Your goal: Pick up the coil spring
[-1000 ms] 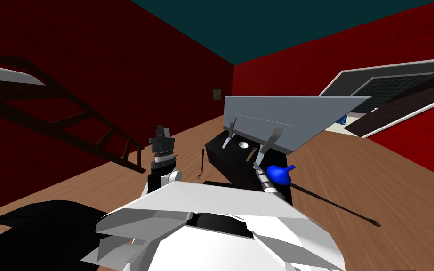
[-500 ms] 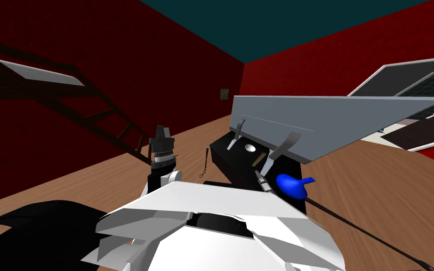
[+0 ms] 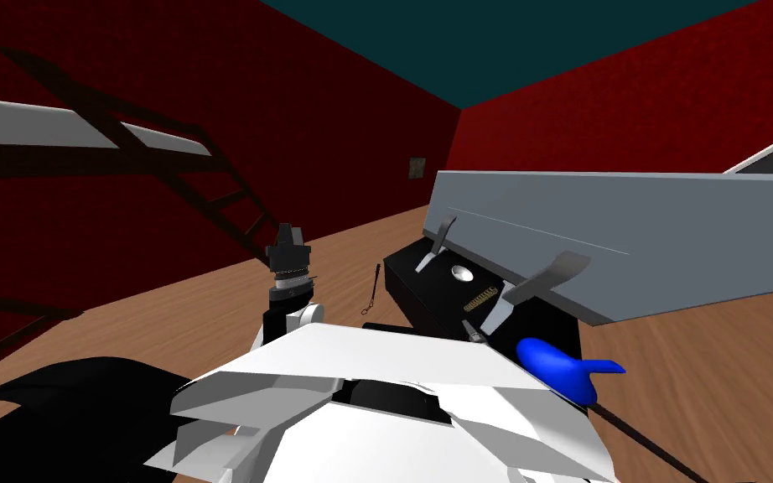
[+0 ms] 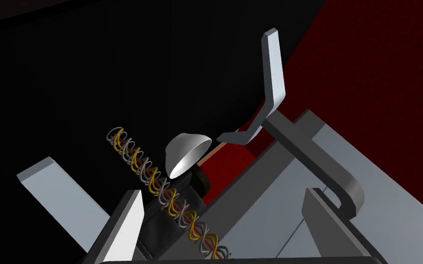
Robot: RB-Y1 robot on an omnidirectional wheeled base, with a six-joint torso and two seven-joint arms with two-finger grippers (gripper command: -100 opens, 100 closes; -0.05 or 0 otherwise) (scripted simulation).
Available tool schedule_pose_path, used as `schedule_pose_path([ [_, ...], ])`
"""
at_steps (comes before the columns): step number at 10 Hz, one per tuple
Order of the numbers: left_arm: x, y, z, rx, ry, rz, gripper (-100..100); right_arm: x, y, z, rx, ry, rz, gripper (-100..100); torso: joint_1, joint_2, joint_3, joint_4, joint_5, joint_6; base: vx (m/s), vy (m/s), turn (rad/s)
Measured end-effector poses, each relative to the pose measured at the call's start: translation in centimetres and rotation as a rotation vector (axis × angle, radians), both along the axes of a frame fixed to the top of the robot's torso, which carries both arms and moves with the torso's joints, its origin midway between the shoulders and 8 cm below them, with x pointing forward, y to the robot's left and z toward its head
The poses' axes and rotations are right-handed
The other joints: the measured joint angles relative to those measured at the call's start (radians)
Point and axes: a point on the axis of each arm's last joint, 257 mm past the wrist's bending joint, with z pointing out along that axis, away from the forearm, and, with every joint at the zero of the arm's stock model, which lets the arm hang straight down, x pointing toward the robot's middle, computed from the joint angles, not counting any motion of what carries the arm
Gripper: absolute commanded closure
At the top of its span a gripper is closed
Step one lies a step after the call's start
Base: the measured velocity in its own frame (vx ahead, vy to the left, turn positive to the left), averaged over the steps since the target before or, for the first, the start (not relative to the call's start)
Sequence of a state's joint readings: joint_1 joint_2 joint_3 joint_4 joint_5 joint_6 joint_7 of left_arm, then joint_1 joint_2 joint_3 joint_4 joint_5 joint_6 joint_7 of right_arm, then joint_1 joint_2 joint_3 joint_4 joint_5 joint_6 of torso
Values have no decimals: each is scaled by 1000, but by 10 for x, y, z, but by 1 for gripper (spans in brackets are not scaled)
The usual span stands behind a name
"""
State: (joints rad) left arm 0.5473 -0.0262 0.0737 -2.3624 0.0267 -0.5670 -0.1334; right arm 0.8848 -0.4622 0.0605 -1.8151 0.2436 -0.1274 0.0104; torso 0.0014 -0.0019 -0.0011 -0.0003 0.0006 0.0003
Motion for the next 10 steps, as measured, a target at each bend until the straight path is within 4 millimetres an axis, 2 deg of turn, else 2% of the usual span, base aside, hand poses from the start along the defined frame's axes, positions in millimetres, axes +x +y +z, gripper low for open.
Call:
schedule_pose_path([
  [3,0,0,0,0,0,0,0,-61,-47,-33,-82,159,-25,-100,-1,-1,-1,0,0,0,75,9,382],
  [4,0,0,0,0,0,0,0,-80,-60,-44,-111,213,-36,-100,-1,-2,-1,0,0,0,44,3,163],
  [5,0,0,0,0,0,0,0,-89,-68,-46,-126,238,-40,-100,0,0,0,0,0,1,54,4,321],
  [6,0,0,0,0,0,0,0,-104,-82,-55,-146,275,-49,-100,-1,0,0,0,0,0,59,-11,132],
  [7,0,0,0,0,0,0,0,-109,-89,-55,-157,289,-50,-100,-1,0,0,0,0,1,17,3,233],
  [10,0,0,0,0,0,0,0,-154,-132,-62,-230,404,-74,-100,-2,-3,-2,-1,-1,0,95,-20,371],
])
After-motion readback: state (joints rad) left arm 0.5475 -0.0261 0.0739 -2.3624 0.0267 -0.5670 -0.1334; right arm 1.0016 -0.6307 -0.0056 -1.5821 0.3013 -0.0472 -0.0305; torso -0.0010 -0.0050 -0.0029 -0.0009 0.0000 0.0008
